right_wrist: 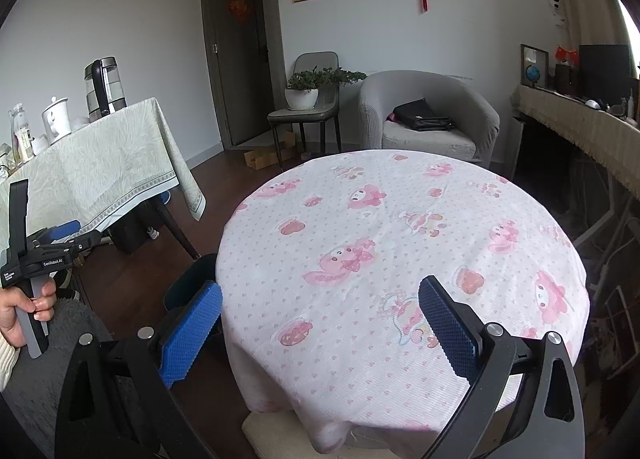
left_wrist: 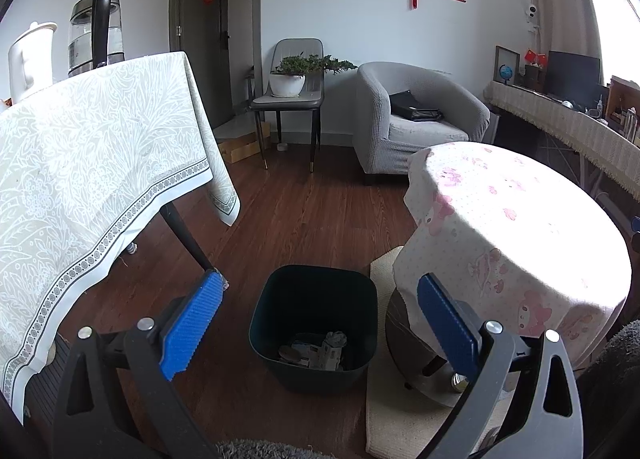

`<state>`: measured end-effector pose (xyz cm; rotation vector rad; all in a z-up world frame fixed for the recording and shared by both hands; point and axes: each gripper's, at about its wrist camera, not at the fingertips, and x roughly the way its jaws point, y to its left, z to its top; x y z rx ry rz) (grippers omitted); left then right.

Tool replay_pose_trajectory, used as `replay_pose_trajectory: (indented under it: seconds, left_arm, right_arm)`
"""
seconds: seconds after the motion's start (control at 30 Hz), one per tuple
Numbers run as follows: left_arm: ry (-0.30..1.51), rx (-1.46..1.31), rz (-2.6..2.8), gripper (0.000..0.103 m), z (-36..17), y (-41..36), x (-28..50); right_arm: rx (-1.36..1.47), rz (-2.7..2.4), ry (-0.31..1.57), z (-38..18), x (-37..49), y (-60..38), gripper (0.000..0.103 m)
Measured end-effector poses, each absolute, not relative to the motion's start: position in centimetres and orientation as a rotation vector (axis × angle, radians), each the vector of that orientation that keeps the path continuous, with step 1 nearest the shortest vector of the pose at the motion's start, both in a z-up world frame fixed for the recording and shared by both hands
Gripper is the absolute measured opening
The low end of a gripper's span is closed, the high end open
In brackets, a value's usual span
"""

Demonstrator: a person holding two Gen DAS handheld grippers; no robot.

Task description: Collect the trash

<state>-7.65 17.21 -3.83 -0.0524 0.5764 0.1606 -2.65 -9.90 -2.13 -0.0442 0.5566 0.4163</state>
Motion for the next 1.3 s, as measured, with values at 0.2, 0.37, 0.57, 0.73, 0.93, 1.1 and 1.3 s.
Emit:
replay_pose_trajectory:
  seconds: [0.2,0.37,0.57,0.73,0.93,1.1,1.3]
  left_arm:
    - [0.582,-0.058,0.159,0.100,-3.84,17.34,-7.70]
    - [0.583,-0.058,0.158,0.100,-3.85,17.52,-7.67]
    - [0.582,-0.051,0.159,0.100,-3.86,17.56,-7.67]
    - [0.582,-0.048,0.158,0.100,-3.84,17.46,-7.66]
    - [0.583,-0.049,0.159,0.100,-3.83,17.41,-7.64]
    - [0.582,-0.050,0.158,0.100,-3.83,17.44,-7.67]
    - [0.585,-0.049,0.156,0.100,-3.91,17.33,-7.74]
  right_arm:
    - [-0.038,0.417,0.558,-2.18,-2.58,-9.86,0.100]
    - [-0.036,0.418,0.559,-2.22,-2.54,-9.90,0.100]
    - [-0.037,0.417,0.559,-2.22,-2.55,-9.87,0.100]
    - [-0.037,0.417,0.558,-2.22,-2.56,-9.84,0.100]
    - [-0.037,0.417,0.559,-2.22,-2.56,-9.82,0.100]
    - [-0.038,0.417,0.559,-2.22,-2.58,-9.78,0.100]
    - [-0.037,0.417,0.559,-2.21,-2.58,-9.78,0.100]
